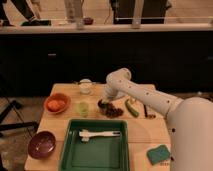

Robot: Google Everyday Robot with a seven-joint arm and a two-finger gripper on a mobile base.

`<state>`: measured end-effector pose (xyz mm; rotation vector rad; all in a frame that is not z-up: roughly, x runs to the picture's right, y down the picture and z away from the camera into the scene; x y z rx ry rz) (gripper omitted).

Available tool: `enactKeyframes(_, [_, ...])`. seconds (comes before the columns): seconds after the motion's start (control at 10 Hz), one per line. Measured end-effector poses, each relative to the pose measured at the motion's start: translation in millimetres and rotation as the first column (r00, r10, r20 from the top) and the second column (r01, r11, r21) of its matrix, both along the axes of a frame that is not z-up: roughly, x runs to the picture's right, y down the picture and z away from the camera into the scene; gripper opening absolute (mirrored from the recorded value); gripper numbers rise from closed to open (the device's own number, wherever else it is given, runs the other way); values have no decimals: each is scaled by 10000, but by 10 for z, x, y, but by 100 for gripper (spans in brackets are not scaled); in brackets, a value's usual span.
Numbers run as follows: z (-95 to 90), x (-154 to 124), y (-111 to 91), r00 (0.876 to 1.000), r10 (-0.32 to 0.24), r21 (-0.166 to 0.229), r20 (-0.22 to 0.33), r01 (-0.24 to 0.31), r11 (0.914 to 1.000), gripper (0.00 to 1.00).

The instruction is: Stack cups into tray

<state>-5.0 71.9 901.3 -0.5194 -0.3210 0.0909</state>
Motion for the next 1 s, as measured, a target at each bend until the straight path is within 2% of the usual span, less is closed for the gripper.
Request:
enactKeyframes(0.2, [-18, -15, -10, 10000, -51, 39, 29, 51, 10000, 1])
enactKeyframes(0.5, [-94, -31, -83, 9997, -226, 142, 26, 225, 9996, 0])
enactKeyframes(1.0, [-298, -228, -273, 9952, -920, 305, 333, 910, 9954, 0])
